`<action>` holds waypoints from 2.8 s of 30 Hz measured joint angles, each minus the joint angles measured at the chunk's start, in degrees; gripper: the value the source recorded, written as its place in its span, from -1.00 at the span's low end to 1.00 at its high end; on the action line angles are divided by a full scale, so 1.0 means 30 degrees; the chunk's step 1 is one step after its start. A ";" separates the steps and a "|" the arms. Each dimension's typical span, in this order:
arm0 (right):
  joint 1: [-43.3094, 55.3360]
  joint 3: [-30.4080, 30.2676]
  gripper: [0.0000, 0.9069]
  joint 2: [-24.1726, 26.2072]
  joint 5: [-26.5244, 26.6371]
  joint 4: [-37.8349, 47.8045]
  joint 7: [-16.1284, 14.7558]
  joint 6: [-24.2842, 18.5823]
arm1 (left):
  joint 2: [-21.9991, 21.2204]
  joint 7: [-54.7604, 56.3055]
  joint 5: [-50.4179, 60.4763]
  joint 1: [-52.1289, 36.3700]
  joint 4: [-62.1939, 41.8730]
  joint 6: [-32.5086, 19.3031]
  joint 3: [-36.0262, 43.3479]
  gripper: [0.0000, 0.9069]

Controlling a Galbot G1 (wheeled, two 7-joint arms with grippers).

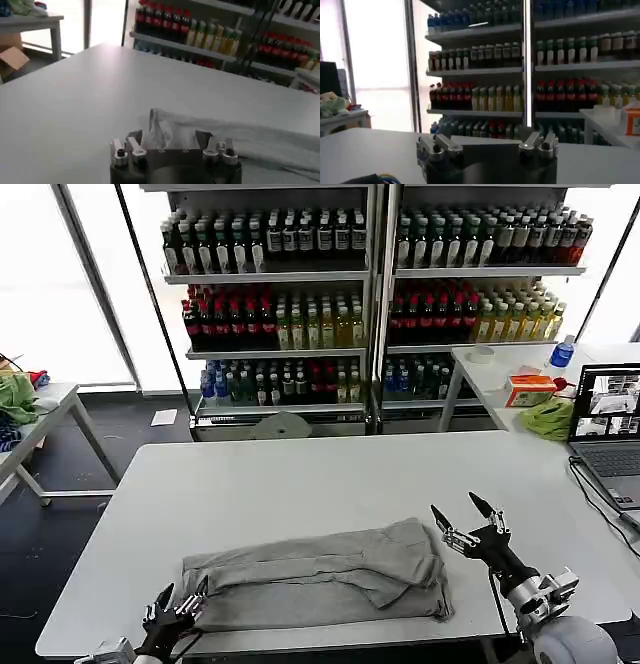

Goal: Fold and organize the clothes.

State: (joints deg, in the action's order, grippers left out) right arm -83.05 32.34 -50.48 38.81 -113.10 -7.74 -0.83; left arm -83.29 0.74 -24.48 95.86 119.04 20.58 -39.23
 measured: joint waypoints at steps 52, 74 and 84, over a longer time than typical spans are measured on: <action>0.0418 0.0105 1.00 0.0129 0.1183 -0.0484 0.0459 0.0210 | 0.6567 -0.3300 -0.3662 -0.1064 -0.2235 -0.0662 -0.7851 -0.98; -0.1618 0.1578 1.00 -0.0675 0.0714 -0.1219 0.0573 0.0360 | 0.7423 0.0827 -0.8217 -0.3785 0.1276 0.1445 0.2395 -0.98; -0.1756 0.1452 1.00 -0.0967 0.0487 -0.1224 0.0578 0.0576 | 0.6570 0.1885 -0.7895 -0.4908 0.0762 0.1670 0.6425 1.00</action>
State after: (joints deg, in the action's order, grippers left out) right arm -88.32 36.70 -53.38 40.27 -116.77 -6.00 0.90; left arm -63.58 6.40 -48.17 81.14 121.32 25.59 -19.96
